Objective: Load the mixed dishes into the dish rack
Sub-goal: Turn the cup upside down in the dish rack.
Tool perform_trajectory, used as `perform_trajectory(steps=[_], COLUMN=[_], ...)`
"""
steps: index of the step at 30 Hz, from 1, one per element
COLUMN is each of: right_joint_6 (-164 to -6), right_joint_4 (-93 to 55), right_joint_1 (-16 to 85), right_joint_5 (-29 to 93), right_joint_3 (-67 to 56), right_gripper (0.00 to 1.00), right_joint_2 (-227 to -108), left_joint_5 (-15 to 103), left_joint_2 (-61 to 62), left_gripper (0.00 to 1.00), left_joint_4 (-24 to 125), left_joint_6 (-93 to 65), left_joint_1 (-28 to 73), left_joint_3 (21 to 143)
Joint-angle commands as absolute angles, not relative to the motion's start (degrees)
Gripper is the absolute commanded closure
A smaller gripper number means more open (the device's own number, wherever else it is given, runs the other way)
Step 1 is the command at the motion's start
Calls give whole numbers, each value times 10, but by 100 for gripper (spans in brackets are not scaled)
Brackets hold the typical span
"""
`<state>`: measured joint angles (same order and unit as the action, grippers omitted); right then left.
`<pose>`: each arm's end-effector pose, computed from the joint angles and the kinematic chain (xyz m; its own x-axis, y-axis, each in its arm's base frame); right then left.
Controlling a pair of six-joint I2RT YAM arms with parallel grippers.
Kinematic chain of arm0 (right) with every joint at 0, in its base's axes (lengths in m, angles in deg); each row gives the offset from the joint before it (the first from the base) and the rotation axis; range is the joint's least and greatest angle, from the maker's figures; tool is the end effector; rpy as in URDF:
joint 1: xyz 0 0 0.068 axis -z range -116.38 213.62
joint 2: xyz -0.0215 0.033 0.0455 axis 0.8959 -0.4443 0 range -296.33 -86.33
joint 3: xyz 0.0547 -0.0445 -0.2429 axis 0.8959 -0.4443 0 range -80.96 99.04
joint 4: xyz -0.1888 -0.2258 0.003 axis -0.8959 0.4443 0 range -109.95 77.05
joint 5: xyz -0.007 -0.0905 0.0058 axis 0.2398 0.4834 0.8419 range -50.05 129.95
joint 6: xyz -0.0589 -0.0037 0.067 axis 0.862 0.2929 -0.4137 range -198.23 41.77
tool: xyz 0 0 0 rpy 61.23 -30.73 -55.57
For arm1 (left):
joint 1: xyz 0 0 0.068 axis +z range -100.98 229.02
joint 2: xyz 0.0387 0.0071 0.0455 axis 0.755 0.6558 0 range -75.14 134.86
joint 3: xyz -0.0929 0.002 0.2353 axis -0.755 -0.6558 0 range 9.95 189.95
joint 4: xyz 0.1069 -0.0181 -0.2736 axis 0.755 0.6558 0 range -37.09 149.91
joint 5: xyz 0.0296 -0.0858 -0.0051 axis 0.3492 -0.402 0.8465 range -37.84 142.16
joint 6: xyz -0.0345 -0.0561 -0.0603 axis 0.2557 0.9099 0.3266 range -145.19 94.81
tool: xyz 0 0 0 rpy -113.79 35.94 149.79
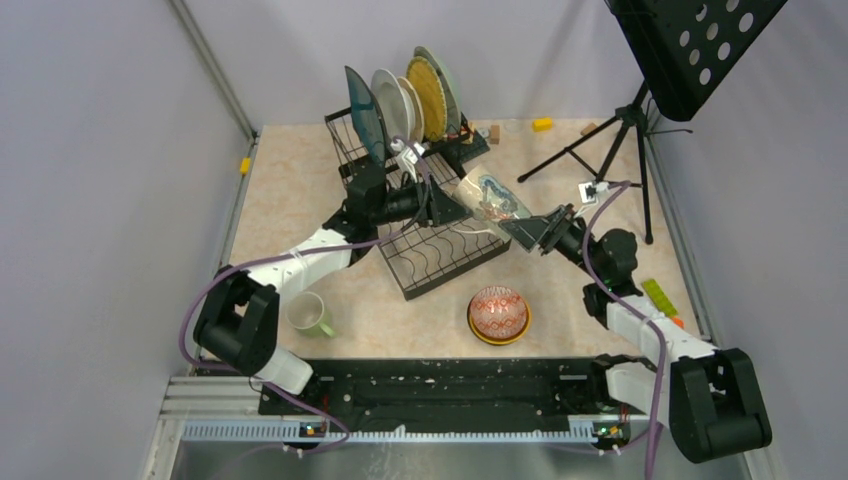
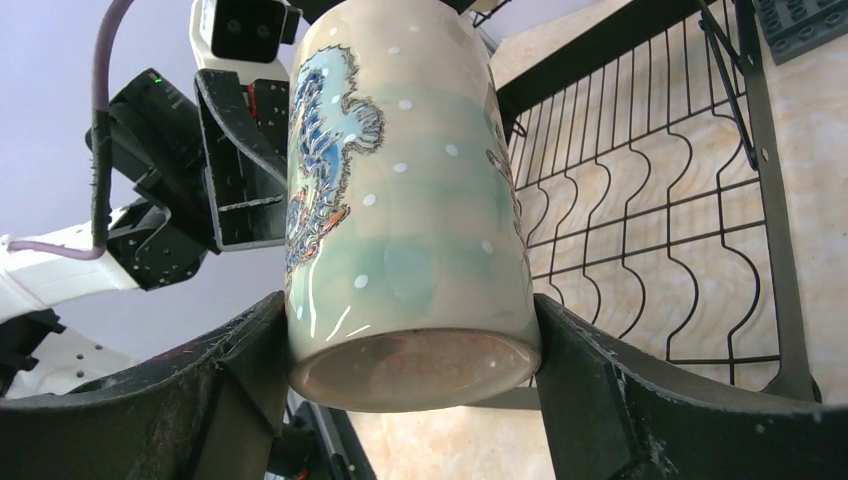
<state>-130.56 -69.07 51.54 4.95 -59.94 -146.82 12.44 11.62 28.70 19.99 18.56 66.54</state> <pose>0.2754 0.1057 0.2172 -0.4731 0.5619 -0.6786 -0.5725 0.3893 0.7215 0.3300 -0.2531 0.2538 -0.7283 -0.2046 -0.6540 0.5977 0.2774 -0.7522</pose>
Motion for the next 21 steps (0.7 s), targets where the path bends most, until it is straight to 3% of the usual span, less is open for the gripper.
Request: perform_trajectory(steps=[1, 3, 8, 14, 16, 21], right_joint_6=[-1255, -1232, -1154, -1120, -1117, -1108], right_joint_4=[-714, -702, -725, -814, -851, -904], right_joint_1=[499, 486, 456, 455, 455, 455], right_joint_5=[58, 56, 51, 33, 26, 0], right_joint_3=[-569, -564, -573, -611, -626, -648], right_gripper=[100, 100, 100, 100, 100, 100], right_joint_2=[-1447, -1443, -1426, -1415, -1415, -1409], left_joint_5=[124, 125, 114, 108, 100, 86], left_joint_2=[84, 83, 80, 79, 83, 93], left_gripper=[47, 50, 76, 96, 100, 100], left_joint_4=[272, 278, 274, 208, 162, 25], left_joint_6=[178, 167, 131, 104, 91, 55], left_joint_1=[186, 187, 186, 187, 187, 188], left_joint_3=[663, 660, 648, 623, 612, 574])
